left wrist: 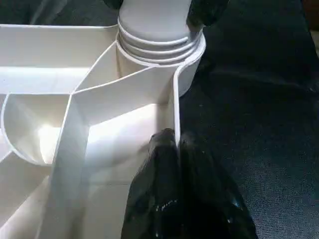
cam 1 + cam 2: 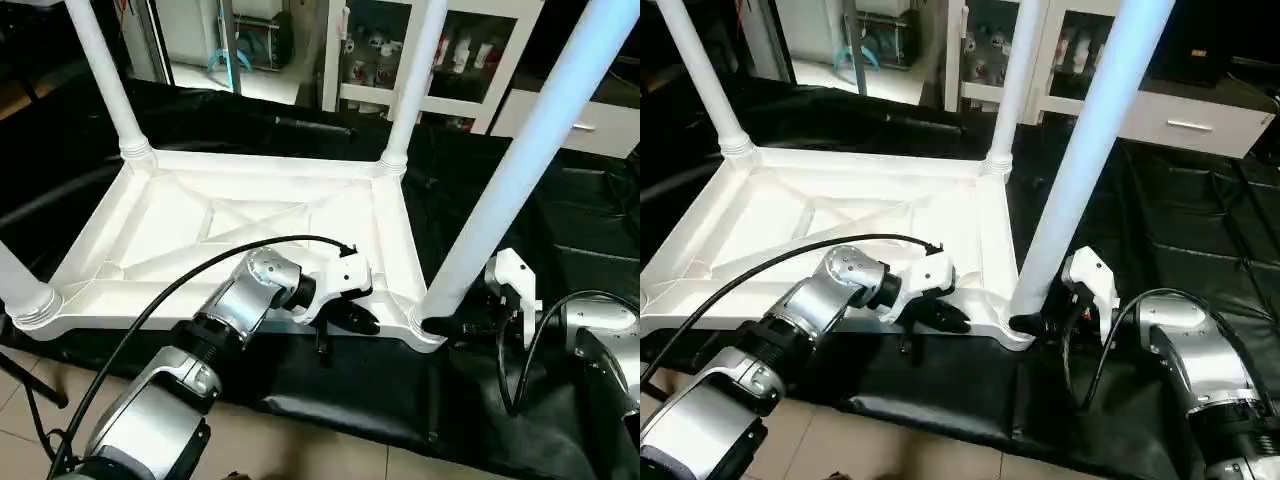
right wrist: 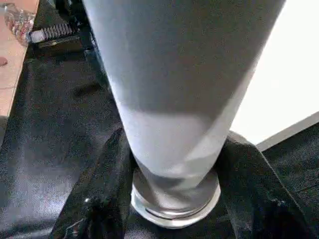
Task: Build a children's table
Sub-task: Rotate leg to tighten
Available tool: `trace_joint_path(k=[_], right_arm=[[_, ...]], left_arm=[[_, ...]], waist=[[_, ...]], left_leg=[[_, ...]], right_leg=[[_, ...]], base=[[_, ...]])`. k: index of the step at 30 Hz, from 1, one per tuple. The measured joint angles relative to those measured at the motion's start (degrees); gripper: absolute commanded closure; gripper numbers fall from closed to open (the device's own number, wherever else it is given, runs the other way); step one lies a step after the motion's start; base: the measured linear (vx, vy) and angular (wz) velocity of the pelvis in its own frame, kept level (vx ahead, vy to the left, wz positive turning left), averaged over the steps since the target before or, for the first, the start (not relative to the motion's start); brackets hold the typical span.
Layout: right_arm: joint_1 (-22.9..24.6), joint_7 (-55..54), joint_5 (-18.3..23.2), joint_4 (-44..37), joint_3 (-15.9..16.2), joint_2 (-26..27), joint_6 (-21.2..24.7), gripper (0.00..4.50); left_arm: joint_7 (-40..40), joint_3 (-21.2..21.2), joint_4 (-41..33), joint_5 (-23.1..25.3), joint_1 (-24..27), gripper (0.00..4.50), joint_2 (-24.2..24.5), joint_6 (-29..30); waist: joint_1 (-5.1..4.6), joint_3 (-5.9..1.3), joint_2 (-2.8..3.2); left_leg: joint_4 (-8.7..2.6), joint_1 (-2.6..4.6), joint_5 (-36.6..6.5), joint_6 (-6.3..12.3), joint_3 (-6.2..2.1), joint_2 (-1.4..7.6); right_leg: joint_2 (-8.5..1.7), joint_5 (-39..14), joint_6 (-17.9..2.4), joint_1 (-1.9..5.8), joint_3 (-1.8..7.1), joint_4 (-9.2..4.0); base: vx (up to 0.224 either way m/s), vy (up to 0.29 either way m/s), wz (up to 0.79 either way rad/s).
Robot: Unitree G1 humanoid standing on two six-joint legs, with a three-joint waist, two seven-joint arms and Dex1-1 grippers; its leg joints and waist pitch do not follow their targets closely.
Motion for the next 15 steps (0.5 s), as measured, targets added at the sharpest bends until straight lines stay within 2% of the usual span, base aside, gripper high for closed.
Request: trace_joint_path(k=[2, 5, 9, 13, 15], right_arm=[[0.0, -1.9, -0.1, 0.6, -0.2, 1.1, 0.0, 2.46], [-1.2, -9.8, -1.1, 2.5, -1.2, 4.6, 1.4, 2.48], [-2.4, -24.1, -2.5, 3.5, -4.8, 11.6, 5.6, 2.49], [-6.1, -39.7, -5.5, 6.5, -5.9, 18.8, 6.4, 2.50], [-9.5, -50.3, -8.9, 10.2, -5.8, 23.9, 4.1, 2.51]], left_arm=[[1.1, 0.2, 0.4, 0.1, 0.0, 4.50, 0.0, 0.3], [7.0, 1.8, 4.1, 0.7, -1.8, 4.50, -1.8, 1.6], [17.6, 4.6, 10.0, 1.0, -5.3, 4.50, -6.3, 6.3], [28.0, 6.5, 14.5, 1.0, -7.8, 4.50, -9.5, 8.3], [34.7, 7.7, 17.6, 1.1, -9.3, 4.50, -11.6, 7.6]], waist=[[-0.23, -0.08, -0.12], [-1.06, -0.19, -0.40], [-2.16, -0.20, -0.57], [-3.93, -0.21, -0.50], [-4.87, -0.21, -0.43]], left_leg=[[0.01, 0.11, 0.0, -0.01, -0.01, 0.01], [0.02, 0.42, 0.0, -0.02, -0.02, -0.02], [0.10, 0.48, 0.0, -0.02, -0.10, -0.10], [0.07, 0.43, 0.0, -0.03, -0.36, -0.15], [0.07, 0.30, 0.0, -0.04, -0.54, -0.17]], right_leg=[[0.01, 0.0, 0.0, 0.11, 0.00, 0.01], [0.02, 0.0, 0.1, 0.38, 0.01, -0.07], [0.01, -0.2, 0.3, 0.43, 0.03, -0.19], [0.04, -0.2, 0.3, 0.34, -0.15, -0.46], [0.05, -0.2, 0.3, 0.19, -0.27, -0.54]], base=[[0.000, 0.000, 0.00], [0.000, 0.000, 0.00], [0.000, 0.000, 0.00], [0.000, 0.000, 0.00], [0.000, 0.000, 0.00]])
